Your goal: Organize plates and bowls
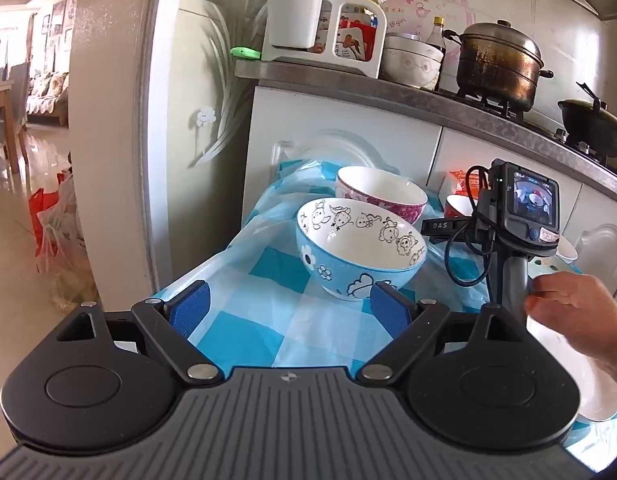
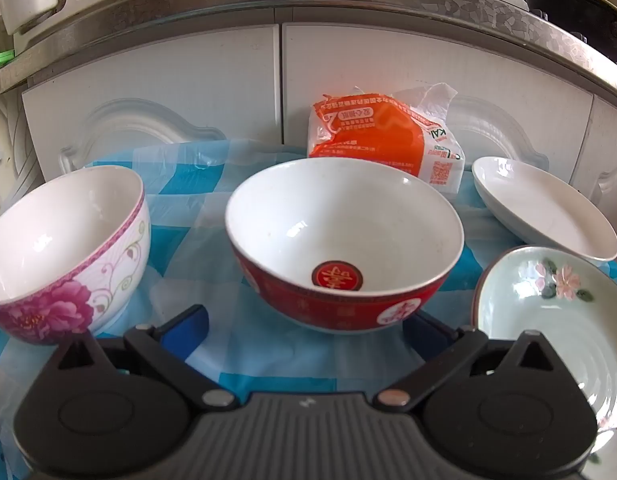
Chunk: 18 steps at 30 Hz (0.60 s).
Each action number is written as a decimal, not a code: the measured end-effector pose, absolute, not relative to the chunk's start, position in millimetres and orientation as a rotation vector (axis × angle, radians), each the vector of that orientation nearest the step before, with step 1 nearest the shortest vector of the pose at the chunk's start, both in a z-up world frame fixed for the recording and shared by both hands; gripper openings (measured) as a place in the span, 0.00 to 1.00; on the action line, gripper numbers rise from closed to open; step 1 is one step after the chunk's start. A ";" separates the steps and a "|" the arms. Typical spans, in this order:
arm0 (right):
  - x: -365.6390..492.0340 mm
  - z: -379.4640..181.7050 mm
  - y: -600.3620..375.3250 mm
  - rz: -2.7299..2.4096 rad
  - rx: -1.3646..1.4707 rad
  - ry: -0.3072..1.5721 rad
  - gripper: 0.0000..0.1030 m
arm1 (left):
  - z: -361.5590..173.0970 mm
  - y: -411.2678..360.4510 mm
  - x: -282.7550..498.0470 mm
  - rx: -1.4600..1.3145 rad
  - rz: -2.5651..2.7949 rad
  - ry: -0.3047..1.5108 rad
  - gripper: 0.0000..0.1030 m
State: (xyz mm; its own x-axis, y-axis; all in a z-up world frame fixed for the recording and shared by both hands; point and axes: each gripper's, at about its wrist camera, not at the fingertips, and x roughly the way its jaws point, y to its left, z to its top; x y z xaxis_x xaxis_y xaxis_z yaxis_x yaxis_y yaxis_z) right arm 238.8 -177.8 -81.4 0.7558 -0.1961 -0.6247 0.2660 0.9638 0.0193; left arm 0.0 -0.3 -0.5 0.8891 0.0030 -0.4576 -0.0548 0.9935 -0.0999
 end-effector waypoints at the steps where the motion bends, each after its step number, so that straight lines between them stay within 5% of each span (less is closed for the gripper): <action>1: 238.6 -81.4 -177.8 -0.252 0.111 0.664 1.00 | -1.0 -0.9 0.0 -0.112 0.032 0.480 1.00; 18: 238.7 -81.4 -179.6 -0.249 0.112 0.668 1.00 | -20.9 24.7 7.2 -0.178 0.018 0.543 1.00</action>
